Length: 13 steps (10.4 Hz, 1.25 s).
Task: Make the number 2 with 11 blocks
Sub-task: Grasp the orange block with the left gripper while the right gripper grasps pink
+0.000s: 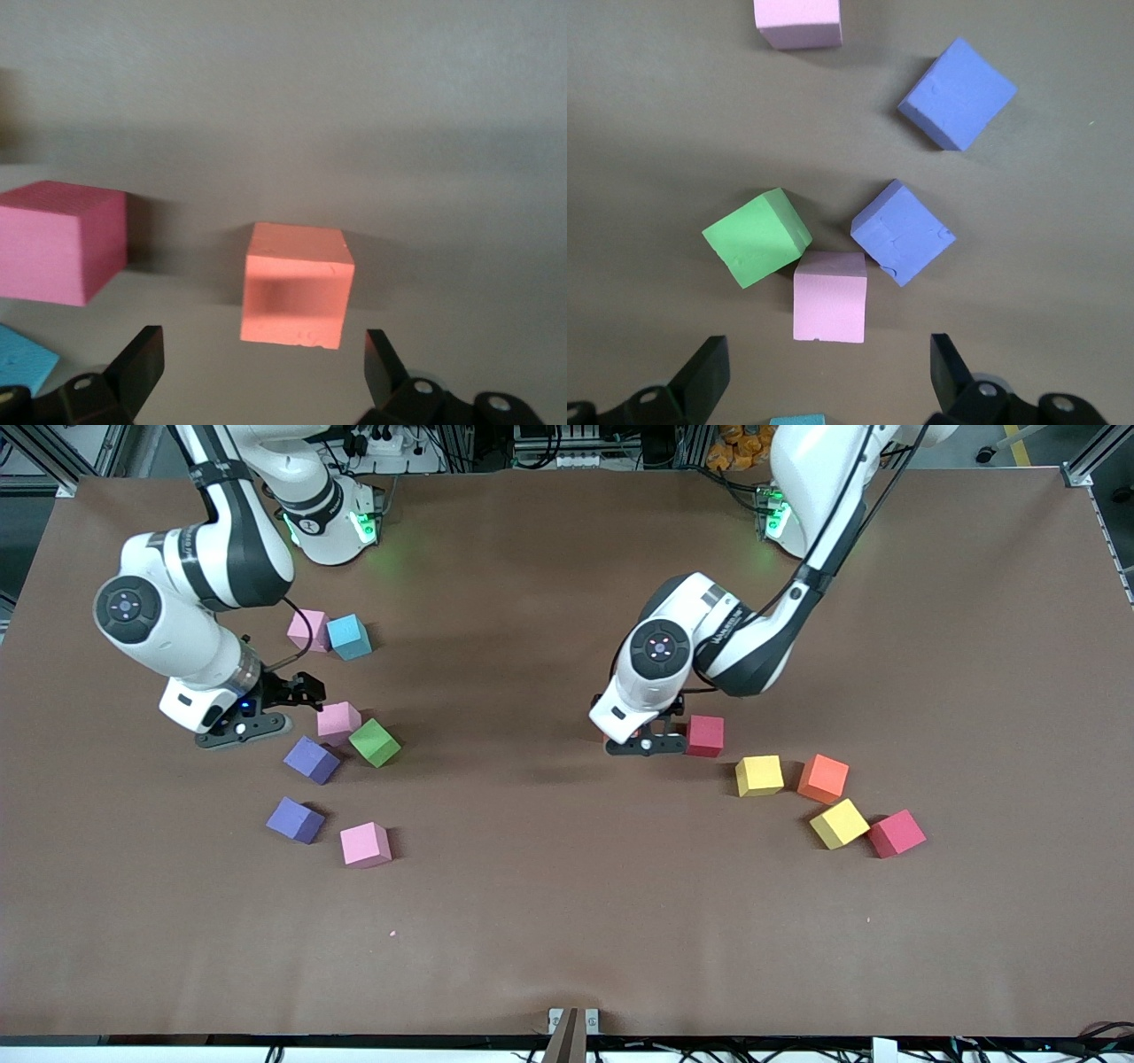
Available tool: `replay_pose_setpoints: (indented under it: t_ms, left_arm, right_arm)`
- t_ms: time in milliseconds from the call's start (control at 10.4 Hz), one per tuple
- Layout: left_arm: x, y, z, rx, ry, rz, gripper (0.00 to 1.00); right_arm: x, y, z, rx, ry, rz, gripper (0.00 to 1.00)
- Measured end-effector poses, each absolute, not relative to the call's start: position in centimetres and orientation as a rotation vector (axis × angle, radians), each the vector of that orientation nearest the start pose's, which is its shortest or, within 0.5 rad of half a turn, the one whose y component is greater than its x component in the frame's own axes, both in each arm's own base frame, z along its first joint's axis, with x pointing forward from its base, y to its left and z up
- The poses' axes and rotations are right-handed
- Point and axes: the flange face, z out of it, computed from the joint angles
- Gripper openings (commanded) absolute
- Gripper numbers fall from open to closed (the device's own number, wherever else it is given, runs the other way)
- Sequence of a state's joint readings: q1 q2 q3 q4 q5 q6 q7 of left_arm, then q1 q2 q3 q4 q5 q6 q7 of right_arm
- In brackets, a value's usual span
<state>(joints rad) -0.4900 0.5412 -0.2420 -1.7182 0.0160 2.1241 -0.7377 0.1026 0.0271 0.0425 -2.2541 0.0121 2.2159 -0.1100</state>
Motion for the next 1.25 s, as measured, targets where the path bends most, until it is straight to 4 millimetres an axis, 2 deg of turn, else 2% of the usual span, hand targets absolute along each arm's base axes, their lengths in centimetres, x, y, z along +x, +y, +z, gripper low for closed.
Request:
replay_pose_setpoints:
  t_ms: [289,578,963,1156,1252]
  left_arm:
    - [49.2,-43.9,25.0,-3.152,0.012,0.203,1.0]
    - [49.0,-43.9,22.6,-3.135,0.054,0.182,1.0]
    - [47.7,-44.1,20.4,-3.129,0.077,0.199,1.0]
    - [47.1,-43.7,19.5,-3.121,0.079,0.212,0.73]
    - [46.9,-43.5,19.2,-3.118,0.078,0.217,0.64]
  right_arm:
    - [50.5,7.4,29.4,-3.104,-0.385,0.132,1.0]
    - [49.2,7.8,24.4,-3.098,-0.399,0.18,1.0]
    - [47.9,7.9,22.9,-3.095,-0.407,0.227,1.0]
    - [47.9,7.9,22.3,-3.096,-0.407,0.205,1.0]
    - [48.0,7.8,21.9,-3.097,-0.406,0.187,1.0]
